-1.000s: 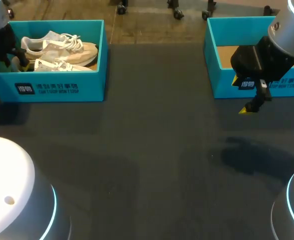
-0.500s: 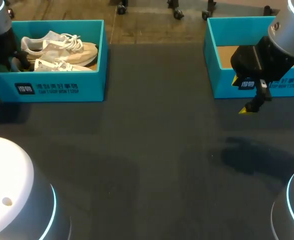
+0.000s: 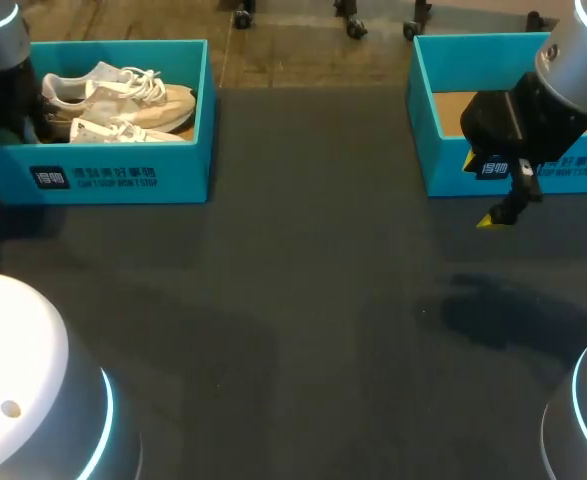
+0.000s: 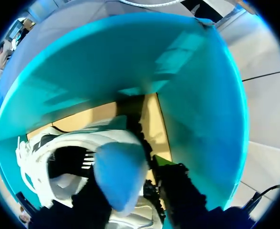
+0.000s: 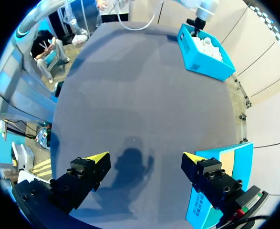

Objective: Take the shoe out of the shoebox, open the shoe tongue, remove and reinsert the insole, then place the shoe into the shoebox

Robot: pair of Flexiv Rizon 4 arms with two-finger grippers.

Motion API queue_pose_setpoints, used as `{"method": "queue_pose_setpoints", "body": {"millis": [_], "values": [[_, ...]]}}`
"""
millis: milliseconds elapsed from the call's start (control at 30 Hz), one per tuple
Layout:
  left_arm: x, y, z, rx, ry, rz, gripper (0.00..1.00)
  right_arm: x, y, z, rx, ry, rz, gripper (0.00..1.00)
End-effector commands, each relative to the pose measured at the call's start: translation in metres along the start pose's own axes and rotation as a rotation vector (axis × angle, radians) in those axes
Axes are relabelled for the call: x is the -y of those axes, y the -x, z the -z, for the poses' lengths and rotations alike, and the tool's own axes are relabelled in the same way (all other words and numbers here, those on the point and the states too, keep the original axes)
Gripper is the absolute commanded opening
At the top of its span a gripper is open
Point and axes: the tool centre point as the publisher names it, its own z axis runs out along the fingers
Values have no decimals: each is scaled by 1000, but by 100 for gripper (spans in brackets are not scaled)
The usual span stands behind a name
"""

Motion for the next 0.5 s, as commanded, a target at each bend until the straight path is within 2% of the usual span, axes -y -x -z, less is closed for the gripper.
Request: {"method": "queue_pose_setpoints", "body": {"millis": [33,200,500], "values": [[1,0,1,1,-6,-9,1,0,0,-1,0,-1,-1,100],[2,-4,8,-3,-16,-25,0,0,0,-1,0,-1,-1,100],[3,-12,40,-30,-35,-99,0,0,0,-1,0,-1,-1,100]]}}
